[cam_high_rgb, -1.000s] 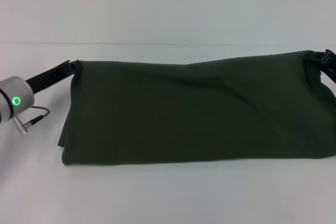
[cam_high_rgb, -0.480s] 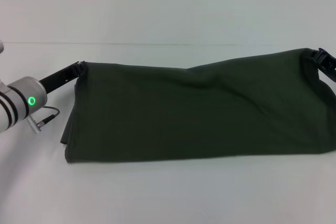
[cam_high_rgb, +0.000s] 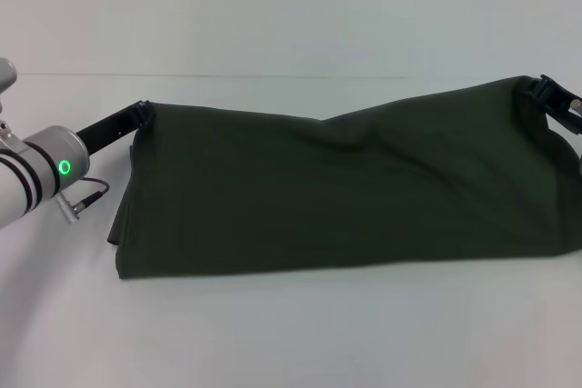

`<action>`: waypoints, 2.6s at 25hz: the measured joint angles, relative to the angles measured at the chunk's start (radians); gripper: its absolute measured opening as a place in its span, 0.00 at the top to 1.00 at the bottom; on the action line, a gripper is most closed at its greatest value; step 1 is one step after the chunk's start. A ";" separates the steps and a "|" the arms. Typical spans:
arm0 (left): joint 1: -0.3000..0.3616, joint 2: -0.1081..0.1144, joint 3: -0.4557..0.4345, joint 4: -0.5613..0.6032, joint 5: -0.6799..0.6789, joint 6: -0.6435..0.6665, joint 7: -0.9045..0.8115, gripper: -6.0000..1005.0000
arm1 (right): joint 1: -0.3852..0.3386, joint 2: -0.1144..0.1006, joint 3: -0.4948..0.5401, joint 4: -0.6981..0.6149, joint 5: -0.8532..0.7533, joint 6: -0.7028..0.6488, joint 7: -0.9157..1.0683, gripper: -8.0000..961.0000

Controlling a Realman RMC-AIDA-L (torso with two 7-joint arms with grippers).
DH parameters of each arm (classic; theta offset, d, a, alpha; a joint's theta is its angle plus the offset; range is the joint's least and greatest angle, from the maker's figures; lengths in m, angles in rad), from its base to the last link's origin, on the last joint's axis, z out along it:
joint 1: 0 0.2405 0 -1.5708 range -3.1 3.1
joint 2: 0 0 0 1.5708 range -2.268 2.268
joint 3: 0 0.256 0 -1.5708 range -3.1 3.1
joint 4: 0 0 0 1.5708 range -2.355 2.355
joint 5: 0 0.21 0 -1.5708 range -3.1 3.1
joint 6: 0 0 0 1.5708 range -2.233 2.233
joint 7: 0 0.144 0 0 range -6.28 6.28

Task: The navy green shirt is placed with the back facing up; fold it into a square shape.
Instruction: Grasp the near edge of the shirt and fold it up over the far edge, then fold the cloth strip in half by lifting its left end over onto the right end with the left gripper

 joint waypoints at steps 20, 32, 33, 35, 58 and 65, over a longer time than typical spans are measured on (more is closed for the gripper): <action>-0.022 -0.002 -0.004 -0.120 -0.231 -0.121 0.208 0.87 | -0.021 0.003 0.005 0.057 0.241 0.063 -0.238 0.65; 0.022 -0.003 0.010 -0.150 -0.225 0.103 0.198 0.37 | -0.039 0.001 0.000 0.060 0.264 0.049 -0.239 0.14; 0.022 -0.002 0.023 -0.154 -0.224 0.113 0.197 0.34 | -0.039 0.001 0.000 0.060 0.264 0.048 -0.239 0.13; 0.021 -0.002 0.054 -0.160 -0.224 0.121 0.196 0.32 | -0.039 0.001 0.000 0.061 0.265 0.048 -0.239 0.09; 0.004 -0.006 0.118 -0.181 -0.231 0.100 0.202 0.32 | -0.114 -0.050 -0.137 0.048 0.253 -0.066 -0.021 0.06; 0.015 -0.006 0.116 -0.180 -0.225 0.108 0.200 0.32 | -0.170 -0.097 -0.231 0.004 0.253 -0.093 0.138 0.07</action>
